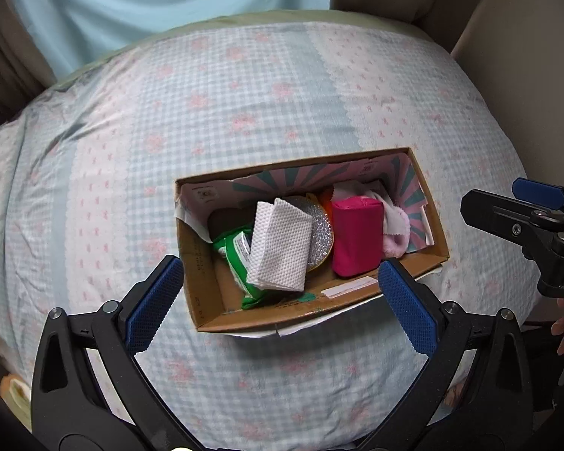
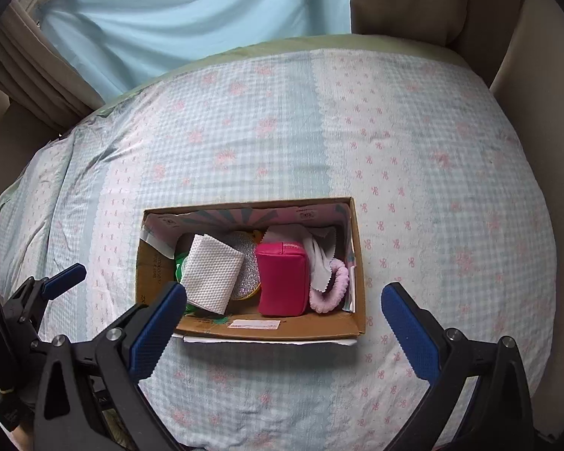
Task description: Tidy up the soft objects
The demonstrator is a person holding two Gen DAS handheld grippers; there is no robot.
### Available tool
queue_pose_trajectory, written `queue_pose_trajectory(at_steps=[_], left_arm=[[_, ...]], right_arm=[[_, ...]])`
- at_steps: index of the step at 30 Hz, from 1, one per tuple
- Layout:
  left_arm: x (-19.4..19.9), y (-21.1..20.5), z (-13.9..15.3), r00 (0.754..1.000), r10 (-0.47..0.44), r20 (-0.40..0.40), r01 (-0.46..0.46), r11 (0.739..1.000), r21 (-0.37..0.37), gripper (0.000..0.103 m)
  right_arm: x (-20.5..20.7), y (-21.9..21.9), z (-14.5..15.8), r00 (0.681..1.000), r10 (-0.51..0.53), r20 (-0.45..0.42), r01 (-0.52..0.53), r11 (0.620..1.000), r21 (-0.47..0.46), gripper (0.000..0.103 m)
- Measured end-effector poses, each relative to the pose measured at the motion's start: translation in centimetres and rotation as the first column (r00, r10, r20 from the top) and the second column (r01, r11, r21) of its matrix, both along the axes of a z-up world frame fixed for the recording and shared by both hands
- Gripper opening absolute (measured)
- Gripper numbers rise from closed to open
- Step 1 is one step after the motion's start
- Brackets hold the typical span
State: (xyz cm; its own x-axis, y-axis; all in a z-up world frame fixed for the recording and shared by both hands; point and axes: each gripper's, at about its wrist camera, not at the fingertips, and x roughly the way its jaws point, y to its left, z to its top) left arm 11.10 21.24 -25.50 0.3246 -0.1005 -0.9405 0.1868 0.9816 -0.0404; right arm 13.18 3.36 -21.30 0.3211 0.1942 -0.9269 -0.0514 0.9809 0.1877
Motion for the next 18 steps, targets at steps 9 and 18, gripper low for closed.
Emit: queue_pose_trajectory(at_steps=[9,18], left_arm=[[-4.2,-0.8,13.7,0.966,0.129,0.224,-0.116,0.991,-0.072,0.103],[-9.1,-3.5,22.7,0.876,0.186,0.445,-0.143,0.981,-0.130,0.103]], right_arm=[[-4.3,-4.9,12.9,0.970,0.007,0.244,0.003,0.999,-0.039,0.103],[-8.1,-8.5,17.6,0.918,-0.008,0.398,0.051,0.994,-0.099,0.103]])
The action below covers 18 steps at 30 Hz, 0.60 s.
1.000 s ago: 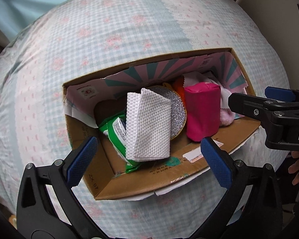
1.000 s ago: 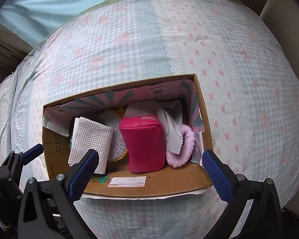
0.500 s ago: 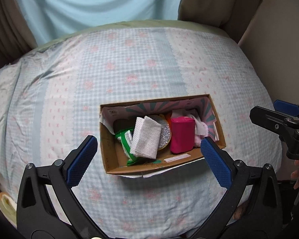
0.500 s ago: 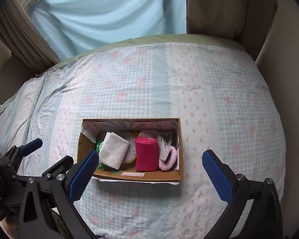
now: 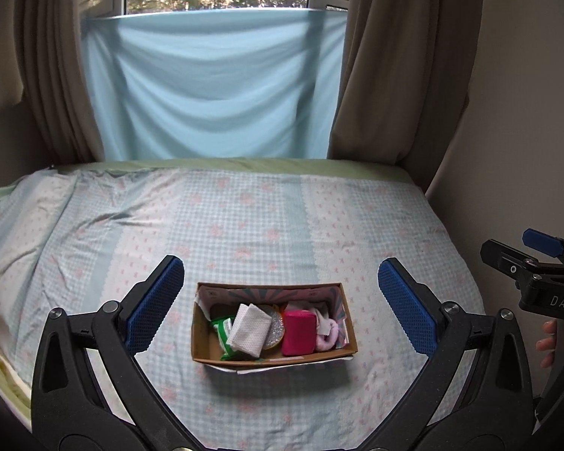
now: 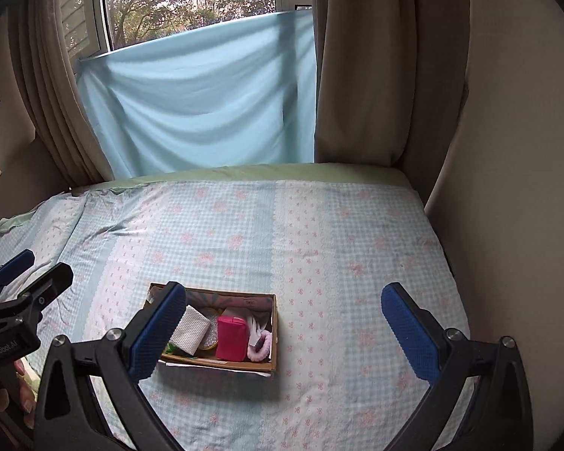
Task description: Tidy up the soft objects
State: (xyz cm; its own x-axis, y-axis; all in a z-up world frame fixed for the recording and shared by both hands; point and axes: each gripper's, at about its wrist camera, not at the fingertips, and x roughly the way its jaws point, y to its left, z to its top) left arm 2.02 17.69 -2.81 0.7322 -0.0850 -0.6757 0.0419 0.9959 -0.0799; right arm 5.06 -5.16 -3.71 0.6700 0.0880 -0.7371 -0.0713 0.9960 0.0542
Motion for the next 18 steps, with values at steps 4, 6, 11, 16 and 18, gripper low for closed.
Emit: queue_pose_trajectory(at_steps=[4,6,11,16,18], left_arm=[[-1.4,-1.0,1.0,0.999,0.013,0.049,-0.013,1.000,0.008,0.103],[-2.1,-1.5,1.0,0.998,0.019,0.061,-0.020,1.000,0.007,0.103],[-3.2,-2.5,1.2,0.997,0.024,0.077,-0.025,1.000,0.017,0.103],[-3.8,-3.4,1.3,0.996,0.016,0.086,-0.019,0.999,0.035,0.103],[-3.9,-3.6,1.3,0.996,0.015,0.091,-0.018,0.999,0.039,0.103]], right_arm=[[-1.1,-1.0,0.1,1.000,-0.006,0.030,0.006,1.000,-0.007,0.103],[-1.5,-1.4,0.2,0.999,-0.008,0.039,0.008,1.000,-0.004,0.103],[-2.2,-2.1,0.5,0.999,-0.009,0.052,0.009,1.000,0.003,0.103],[-2.4,-2.4,0.6,0.998,-0.010,0.059,0.009,1.000,0.007,0.103],[-2.6,-2.5,0.7,0.998,-0.011,0.061,0.010,1.000,0.009,0.103]])
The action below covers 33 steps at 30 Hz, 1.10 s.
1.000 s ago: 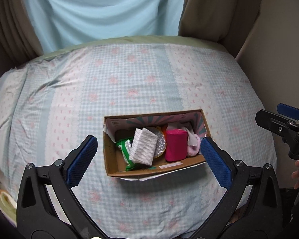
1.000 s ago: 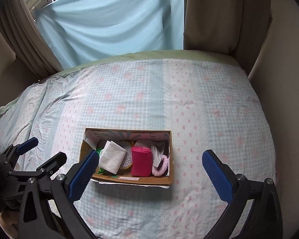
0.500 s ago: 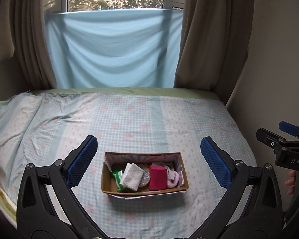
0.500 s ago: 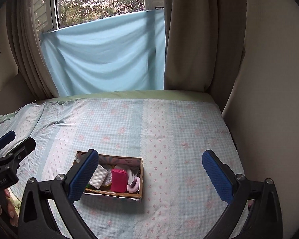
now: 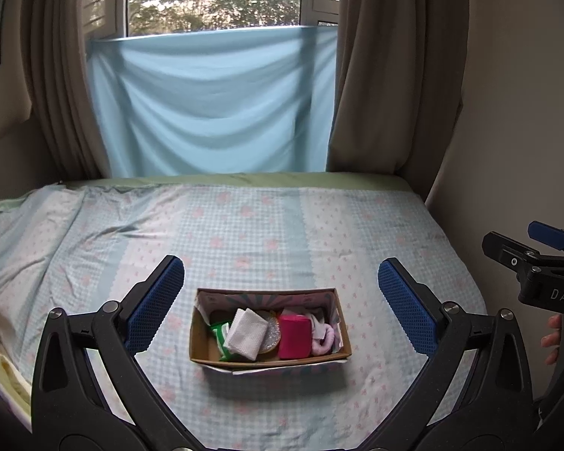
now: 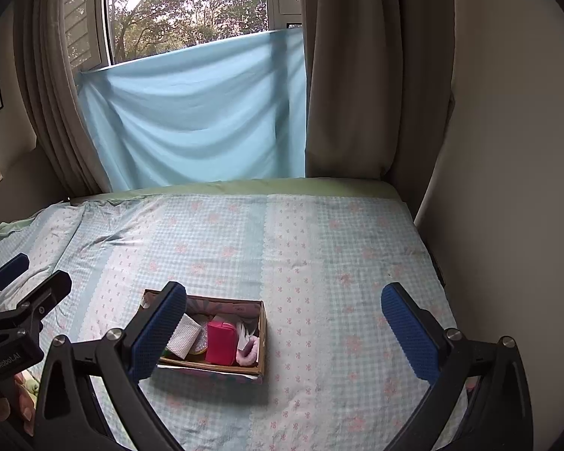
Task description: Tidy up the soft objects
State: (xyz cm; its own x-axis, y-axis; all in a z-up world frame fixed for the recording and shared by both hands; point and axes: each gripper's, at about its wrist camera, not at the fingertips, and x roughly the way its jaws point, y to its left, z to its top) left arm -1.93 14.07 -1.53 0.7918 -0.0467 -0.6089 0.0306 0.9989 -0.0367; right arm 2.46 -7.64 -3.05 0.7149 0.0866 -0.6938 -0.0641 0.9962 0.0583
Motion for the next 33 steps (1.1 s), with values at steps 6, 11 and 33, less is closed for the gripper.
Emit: queue_pose_trajectory(at_steps=[6,11,33], left_arm=[[-0.34,-0.35,0.11,1.000,-0.001,0.006,0.000,1.000,0.007,0.103],[-0.51,-0.51,0.05,1.000,0.000,0.010,0.000,1.000,0.016,0.103],[-0.80,-0.87,-0.40,1.000,0.002,0.003,-0.002,1.000,0.019,0.103]], right_arm=[[-0.20,-0.19,0.00,1.000,-0.004,0.003,0.004,1.000,0.003,0.103],[-0.24,-0.27,0.16,1.000,-0.010,0.005,0.010,1.000,0.008,0.103],[-0.25,-0.04,0.18,1.000,-0.015,0.000,0.015,1.000,0.006,0.103]])
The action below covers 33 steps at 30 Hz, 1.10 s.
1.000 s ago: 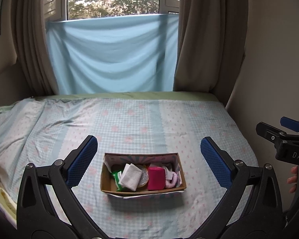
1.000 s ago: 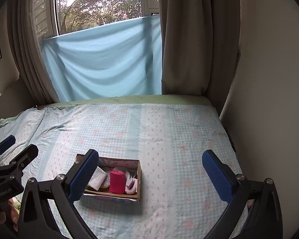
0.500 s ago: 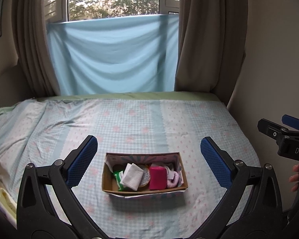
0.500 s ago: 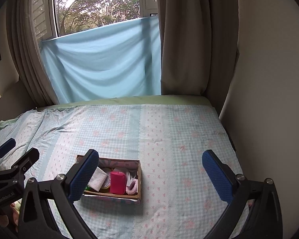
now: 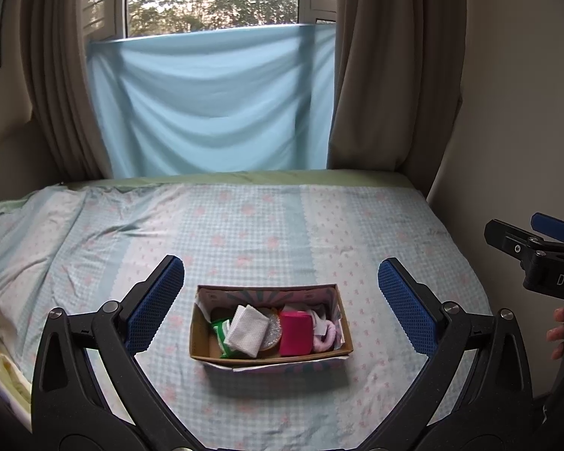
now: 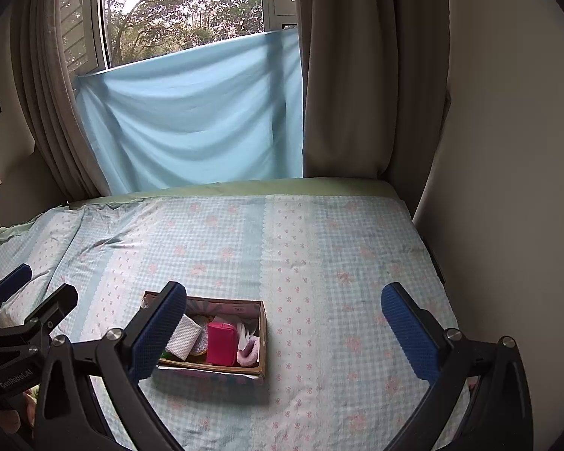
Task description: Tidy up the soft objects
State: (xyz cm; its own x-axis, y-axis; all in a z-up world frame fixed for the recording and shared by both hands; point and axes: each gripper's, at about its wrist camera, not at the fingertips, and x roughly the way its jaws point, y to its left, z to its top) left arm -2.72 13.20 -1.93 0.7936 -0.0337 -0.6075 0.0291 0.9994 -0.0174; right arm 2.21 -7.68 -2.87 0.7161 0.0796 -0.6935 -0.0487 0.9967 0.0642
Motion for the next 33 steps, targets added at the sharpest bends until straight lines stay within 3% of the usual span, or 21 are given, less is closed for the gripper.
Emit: queue_pose_trajectory(at_steps=[33], left_arm=[[0.06,-0.24,0.08,1.000,-0.004,0.024,0.003,1.000,0.007,0.103]], right_arm=[[0.62,0.68,-0.29,1.000,-0.013,-0.005,0.013,1.000,0.008,0.103]])
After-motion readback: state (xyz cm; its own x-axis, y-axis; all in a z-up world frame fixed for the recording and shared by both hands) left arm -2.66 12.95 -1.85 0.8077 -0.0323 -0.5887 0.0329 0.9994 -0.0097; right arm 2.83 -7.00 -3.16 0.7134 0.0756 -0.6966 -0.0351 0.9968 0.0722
